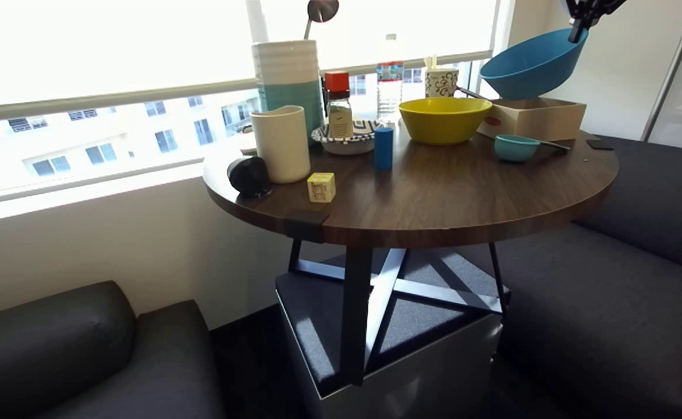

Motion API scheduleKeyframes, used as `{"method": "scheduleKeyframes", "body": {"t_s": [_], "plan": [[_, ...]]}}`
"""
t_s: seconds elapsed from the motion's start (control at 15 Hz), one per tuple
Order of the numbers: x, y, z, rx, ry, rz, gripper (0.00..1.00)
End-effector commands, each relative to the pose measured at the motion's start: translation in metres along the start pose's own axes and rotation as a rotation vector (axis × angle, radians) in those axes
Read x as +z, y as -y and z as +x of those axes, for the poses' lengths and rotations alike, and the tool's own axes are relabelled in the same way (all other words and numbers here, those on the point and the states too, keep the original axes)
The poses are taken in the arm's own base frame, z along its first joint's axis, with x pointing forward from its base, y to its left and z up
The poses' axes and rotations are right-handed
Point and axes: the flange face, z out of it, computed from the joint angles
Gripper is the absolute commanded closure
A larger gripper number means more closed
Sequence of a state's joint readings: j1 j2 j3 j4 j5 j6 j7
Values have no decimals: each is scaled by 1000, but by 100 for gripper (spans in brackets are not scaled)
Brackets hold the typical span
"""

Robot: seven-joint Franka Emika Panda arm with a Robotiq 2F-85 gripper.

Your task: Pour the cereal out of the blue bowl and into the wooden box

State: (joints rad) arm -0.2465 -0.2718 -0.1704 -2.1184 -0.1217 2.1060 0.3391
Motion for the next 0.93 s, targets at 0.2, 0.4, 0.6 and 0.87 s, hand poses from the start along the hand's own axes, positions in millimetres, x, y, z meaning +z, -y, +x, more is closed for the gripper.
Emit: {"method": "scheduleKeyframes", "body": {"t_s": [0.2, 0.4, 0.6, 0.87], "plan": [[0, 6, 0, -26, -22, -46, 99], [-6, 13, -2, -63, -54, -95, 99], [-13, 18, -5, -95, -78, -131, 99], [-18, 20, -6, -114, -101, -157, 99]]}}
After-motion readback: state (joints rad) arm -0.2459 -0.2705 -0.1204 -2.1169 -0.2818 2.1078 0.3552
